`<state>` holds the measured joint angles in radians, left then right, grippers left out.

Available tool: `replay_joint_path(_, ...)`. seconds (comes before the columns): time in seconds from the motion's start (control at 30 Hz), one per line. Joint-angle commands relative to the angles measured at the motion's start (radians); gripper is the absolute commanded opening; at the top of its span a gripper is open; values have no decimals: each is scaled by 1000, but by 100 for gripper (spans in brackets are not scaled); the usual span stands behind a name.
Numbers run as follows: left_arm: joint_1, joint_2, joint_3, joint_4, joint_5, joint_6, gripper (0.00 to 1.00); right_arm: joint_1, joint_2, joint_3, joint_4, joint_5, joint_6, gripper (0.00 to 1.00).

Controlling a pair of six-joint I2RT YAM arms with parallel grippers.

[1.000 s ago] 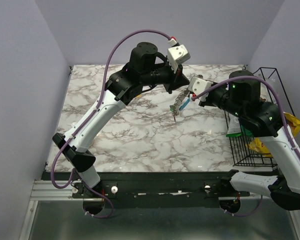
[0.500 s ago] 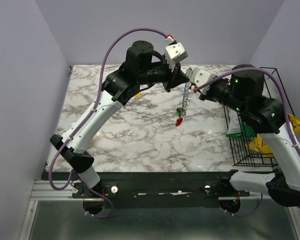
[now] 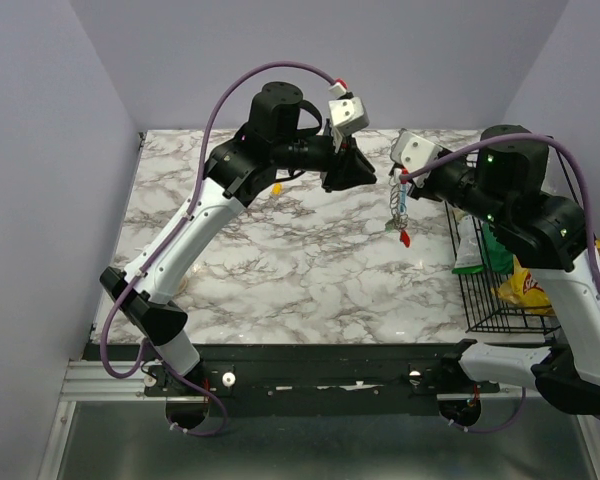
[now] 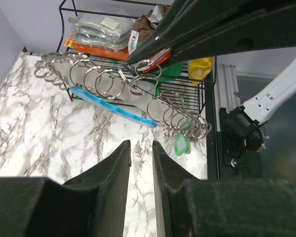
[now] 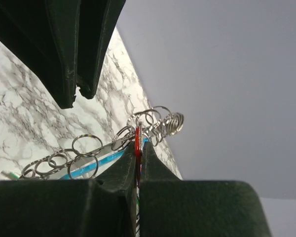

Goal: Remove the keys from the keyring

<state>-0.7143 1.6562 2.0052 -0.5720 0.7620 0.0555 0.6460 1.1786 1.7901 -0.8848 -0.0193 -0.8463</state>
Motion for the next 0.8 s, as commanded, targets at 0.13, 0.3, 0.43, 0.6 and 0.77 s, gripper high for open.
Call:
replay_joint_path(0.13,10,2,127,-6,-6,49,38,-2,-10,28,-69,-119,-31,1)
replay_joint_path(0.3,10,19,165,-2,34,70,40,-3,-7,31,-100,-166,-37,1)
replay_joint_path(0.43,9,33,144,-6,79,90,40,-3,-7,38,-121,-205,-42,1)
replay_joint_path(0.6,10,43,122,-22,135,131,40,-3,-7,66,-152,-254,-46,1)
replay_joint_path(0.77,12,51,110,-46,230,165,41,-3,-11,83,-175,-281,-53,1)
